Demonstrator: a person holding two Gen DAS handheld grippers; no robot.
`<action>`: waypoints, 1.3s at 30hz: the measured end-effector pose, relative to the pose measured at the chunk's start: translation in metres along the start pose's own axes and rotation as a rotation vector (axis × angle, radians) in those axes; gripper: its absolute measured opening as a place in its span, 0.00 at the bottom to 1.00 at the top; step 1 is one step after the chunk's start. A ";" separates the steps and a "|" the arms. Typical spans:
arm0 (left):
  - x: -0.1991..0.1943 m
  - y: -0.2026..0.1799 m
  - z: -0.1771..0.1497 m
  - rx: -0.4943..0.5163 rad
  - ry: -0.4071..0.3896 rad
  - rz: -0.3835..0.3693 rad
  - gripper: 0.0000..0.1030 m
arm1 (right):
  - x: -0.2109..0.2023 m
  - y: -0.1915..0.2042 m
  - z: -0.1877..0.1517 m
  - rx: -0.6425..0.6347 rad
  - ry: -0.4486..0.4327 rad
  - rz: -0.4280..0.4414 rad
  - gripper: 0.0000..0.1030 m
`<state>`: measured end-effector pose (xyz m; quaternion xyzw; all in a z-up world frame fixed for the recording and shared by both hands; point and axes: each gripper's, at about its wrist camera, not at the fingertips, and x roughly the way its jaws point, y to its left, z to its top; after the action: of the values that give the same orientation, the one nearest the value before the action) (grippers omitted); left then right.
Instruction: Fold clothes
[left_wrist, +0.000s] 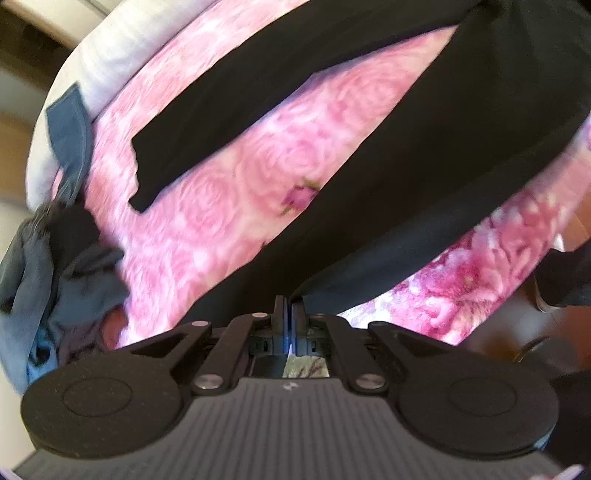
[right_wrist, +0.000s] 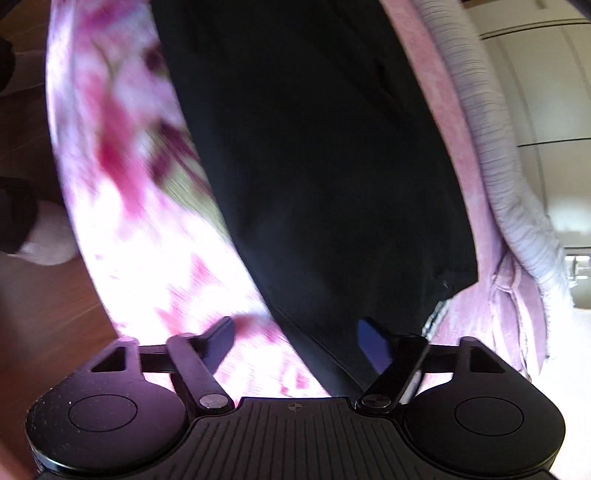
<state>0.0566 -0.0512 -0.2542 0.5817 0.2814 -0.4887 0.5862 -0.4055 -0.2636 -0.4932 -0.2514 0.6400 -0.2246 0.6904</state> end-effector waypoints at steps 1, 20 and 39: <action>0.002 -0.003 0.003 -0.005 0.017 0.013 0.00 | 0.005 -0.005 -0.010 0.009 -0.023 -0.005 0.67; -0.062 0.099 0.096 -0.042 0.009 0.073 0.01 | -0.037 -0.215 -0.013 0.009 -0.229 0.026 0.05; 0.129 0.213 0.298 0.153 0.004 -0.077 0.01 | 0.145 -0.378 0.092 0.034 0.020 0.324 0.05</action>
<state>0.2237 -0.4003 -0.2342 0.6145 0.2664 -0.5298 0.5204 -0.2981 -0.6414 -0.3604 -0.1308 0.6751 -0.1236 0.7154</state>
